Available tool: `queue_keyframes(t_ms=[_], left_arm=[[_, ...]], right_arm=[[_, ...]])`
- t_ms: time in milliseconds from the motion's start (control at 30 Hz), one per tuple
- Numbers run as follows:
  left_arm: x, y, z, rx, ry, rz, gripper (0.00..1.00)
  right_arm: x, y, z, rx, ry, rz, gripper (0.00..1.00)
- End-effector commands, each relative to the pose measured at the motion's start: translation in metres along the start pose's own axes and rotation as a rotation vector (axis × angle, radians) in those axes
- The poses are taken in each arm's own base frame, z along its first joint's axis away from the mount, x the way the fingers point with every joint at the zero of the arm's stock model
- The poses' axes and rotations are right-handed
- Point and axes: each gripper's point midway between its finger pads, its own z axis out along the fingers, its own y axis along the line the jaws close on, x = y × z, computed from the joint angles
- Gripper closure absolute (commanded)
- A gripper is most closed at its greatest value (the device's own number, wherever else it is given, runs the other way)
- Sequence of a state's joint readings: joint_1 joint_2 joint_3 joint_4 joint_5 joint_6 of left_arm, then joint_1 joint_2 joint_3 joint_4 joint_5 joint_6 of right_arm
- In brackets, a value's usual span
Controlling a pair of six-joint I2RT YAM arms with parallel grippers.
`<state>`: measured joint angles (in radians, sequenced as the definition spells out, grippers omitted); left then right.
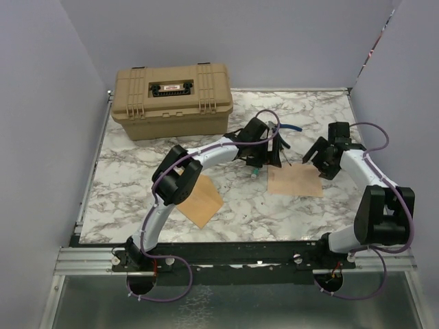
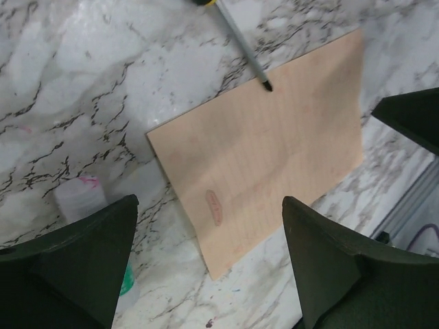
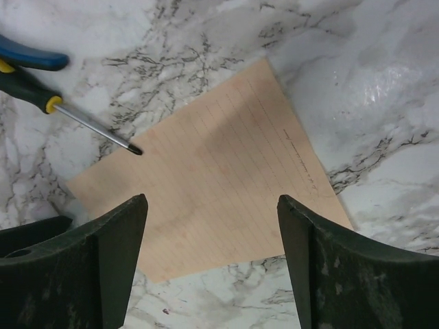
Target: Place the letter into the envelope and seal it
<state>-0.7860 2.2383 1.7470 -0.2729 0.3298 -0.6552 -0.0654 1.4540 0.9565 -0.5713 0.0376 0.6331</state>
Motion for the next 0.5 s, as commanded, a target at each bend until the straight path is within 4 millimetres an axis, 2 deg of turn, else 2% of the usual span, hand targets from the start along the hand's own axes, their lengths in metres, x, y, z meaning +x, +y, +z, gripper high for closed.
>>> queue_keyframes(t_ms=[0,167,467], left_arm=[[0.024,0.014,0.012,-0.089,0.063,-0.037,0.18],[0.038,0.026,0.024,-0.125,0.113,-0.089,0.26],[0.044,0.020,0.030,-0.080,0.160,-0.094,0.39]], right_arm=[[0.023,-0.004,0.014,0.000,0.090,0.022,0.21],[0.036,0.000,0.026,-0.027,0.153,0.043,0.27],[0.055,-0.001,0.041,-0.035,0.233,0.064,0.30]])
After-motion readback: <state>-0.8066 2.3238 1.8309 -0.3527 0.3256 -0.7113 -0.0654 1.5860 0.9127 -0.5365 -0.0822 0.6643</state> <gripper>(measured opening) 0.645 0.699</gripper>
